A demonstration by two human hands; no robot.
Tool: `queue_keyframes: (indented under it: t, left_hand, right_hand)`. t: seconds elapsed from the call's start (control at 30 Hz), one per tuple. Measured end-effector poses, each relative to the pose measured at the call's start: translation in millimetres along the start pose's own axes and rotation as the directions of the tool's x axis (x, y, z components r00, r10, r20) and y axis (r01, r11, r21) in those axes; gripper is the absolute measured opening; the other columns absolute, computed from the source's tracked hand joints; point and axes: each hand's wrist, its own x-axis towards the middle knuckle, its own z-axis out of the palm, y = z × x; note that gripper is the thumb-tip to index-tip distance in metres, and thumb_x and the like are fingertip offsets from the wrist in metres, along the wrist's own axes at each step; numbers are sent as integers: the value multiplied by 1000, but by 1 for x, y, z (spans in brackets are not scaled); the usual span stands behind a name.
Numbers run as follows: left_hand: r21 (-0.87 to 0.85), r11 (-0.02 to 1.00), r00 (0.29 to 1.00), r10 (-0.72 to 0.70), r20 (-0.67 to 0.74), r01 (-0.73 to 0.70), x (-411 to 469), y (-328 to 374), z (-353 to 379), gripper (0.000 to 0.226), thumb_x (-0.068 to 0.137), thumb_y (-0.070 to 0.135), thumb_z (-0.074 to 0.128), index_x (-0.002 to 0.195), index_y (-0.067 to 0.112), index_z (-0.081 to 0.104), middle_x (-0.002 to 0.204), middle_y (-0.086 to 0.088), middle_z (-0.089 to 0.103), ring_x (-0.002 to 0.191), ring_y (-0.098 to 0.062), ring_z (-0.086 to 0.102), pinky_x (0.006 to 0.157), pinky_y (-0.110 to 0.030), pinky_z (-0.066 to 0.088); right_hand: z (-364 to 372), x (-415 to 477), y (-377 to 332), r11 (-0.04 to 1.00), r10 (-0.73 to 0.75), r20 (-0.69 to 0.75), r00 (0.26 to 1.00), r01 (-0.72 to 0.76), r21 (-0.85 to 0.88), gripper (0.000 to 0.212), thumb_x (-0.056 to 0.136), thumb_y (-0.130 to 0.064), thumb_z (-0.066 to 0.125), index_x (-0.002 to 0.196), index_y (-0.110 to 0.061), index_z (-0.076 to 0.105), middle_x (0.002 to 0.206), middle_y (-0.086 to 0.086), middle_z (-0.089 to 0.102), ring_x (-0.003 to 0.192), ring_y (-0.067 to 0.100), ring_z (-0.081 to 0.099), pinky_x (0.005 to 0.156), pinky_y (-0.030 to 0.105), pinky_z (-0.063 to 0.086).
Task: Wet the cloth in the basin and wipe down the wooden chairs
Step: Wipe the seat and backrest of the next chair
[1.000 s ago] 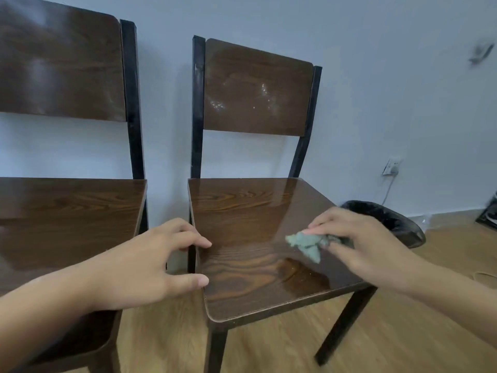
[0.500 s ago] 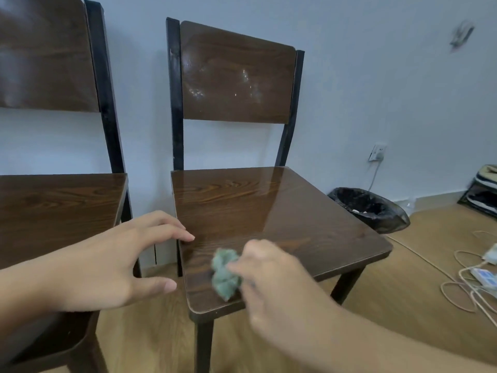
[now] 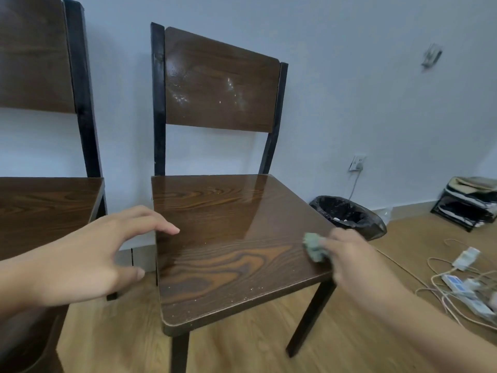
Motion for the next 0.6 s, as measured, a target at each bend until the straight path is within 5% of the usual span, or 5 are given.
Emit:
queue_keyframes:
  t: [0.13,0.23,0.43,0.6]
  left_hand:
    - [-28,1000,1000,13,1,-13,6,2,2,68,80,28,80,130,64,51,134,47,41,128,21,37,103,-20,36]
    - [-138,990,998,-22,-51,15,15,3,8,54,85,29,77,126,58,57,130,44,48,123,24,39,92,-10,36]
    - [-189,975,990,-127,-67,113,41,0,2,53,89,26,74,131,52,54,139,33,45,130,7,40,106,-22,29]
    - [-178,969,978,-187,-89,169,60,-6,-5,56,89,22,73,133,49,53,140,26,45,128,1,39,103,-23,29]
  right_hand:
    - [-11,7,54,973,230,-25,973,-230,-11,29,92,1,62,110,-14,78,91,0,63,91,23,60,74,36,52]
    - [-2,11,24,976,217,-26,976,-217,-15,25,93,-3,61,104,-15,79,89,-4,60,87,16,54,73,30,51]
    - [20,101,-50,986,78,105,991,-92,138,26,97,-7,52,100,-14,76,96,3,66,87,22,62,78,32,53]
    - [57,223,-40,923,285,14,958,-279,265,22,94,1,57,109,1,73,110,21,71,90,32,64,80,36,54]
